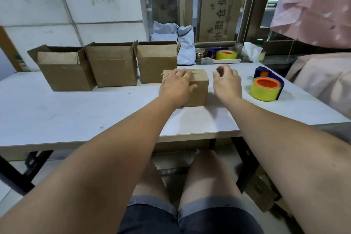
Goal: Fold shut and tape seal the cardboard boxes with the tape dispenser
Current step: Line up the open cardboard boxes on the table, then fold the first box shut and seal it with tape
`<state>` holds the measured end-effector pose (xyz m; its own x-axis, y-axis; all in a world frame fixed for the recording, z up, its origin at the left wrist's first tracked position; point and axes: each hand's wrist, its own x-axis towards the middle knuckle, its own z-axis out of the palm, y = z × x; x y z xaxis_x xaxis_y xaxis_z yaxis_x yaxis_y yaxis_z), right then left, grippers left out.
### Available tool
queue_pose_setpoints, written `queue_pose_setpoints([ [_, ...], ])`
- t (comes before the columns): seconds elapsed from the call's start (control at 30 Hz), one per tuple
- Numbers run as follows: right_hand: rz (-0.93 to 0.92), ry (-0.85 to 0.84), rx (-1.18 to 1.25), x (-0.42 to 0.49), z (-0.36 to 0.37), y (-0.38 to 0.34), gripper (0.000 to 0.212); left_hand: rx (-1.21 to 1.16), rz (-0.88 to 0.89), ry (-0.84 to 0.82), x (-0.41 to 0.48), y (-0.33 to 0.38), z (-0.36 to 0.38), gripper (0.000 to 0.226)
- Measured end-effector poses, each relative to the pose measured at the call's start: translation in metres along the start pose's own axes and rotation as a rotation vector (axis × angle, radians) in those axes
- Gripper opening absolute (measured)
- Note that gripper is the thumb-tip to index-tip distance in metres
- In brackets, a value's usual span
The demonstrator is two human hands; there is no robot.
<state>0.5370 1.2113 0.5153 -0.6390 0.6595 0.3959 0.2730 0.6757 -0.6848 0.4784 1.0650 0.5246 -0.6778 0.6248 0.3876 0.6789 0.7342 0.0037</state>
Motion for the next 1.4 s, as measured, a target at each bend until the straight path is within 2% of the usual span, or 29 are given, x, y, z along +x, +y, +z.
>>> queue_pose_setpoints([
  [0.1, 0.011, 0.024, -0.296, 0.007, -0.015, 0.014, 0.035, -0.033, 0.019, -0.002, 0.011, 0.016, 0.002, 0.051],
  [0.17, 0.003, 0.051, -0.4, 0.014, -0.023, 0.021, 0.036, -0.046, 0.012, -0.006, 0.021, 0.028, 0.004, 0.051],
  [0.33, 0.196, 0.073, -0.463, 0.033, -0.04, 0.042, 0.038, -0.054, 0.003, 0.004, 0.039, 0.047, 0.017, 0.05],
  [0.43, 0.337, 0.063, -0.471, 0.045, -0.048, 0.057, 0.046, -0.043, -0.007, 0.054, 0.044, 0.057, 0.024, 0.048],
  [0.53, 0.583, 0.051, -0.283, 0.058, -0.056, 0.067, 0.054, -0.022, -0.021, 0.107, 0.046, 0.064, 0.033, 0.049],
  [0.6, 0.654, 0.044, -0.217, 0.065, -0.059, 0.075, 0.061, 0.025, -0.007, 0.141, 0.046, 0.065, 0.038, 0.049],
  [0.77, 0.641, 0.077, -0.078, 0.07, -0.062, 0.095, 0.06, 0.096, 0.041, 0.2, 0.049, 0.059, 0.045, 0.051],
  [0.9, 0.75, 0.188, 0.17, 0.07, -0.064, 0.099, 0.057, 0.103, 0.042, 0.221, 0.048, 0.057, 0.047, 0.052],
  [1.03, 0.783, 0.069, 0.265, 0.067, -0.064, 0.091, 0.044, 0.104, 0.047, 0.198, 0.047, 0.058, 0.048, 0.053],
  [1.17, 0.818, 0.047, 0.436, 0.069, -0.061, 0.084, 0.039, 0.104, 0.043, 0.209, 0.045, 0.051, 0.044, 0.054],
  [1.27, 0.754, 0.056, 0.469, 0.068, -0.051, 0.083, 0.041, 0.109, 0.016, 0.208, 0.041, 0.047, 0.038, 0.06],
  [1.33, 0.715, 0.051, 0.487, 0.067, -0.047, 0.076, 0.041, 0.119, -0.018, 0.192, 0.04, 0.043, 0.034, 0.057],
  [1.4, 0.709, -0.001, 0.656, 0.066, -0.044, 0.064, 0.037, 0.113, -0.058, 0.167, 0.04, 0.039, 0.029, 0.05],
])
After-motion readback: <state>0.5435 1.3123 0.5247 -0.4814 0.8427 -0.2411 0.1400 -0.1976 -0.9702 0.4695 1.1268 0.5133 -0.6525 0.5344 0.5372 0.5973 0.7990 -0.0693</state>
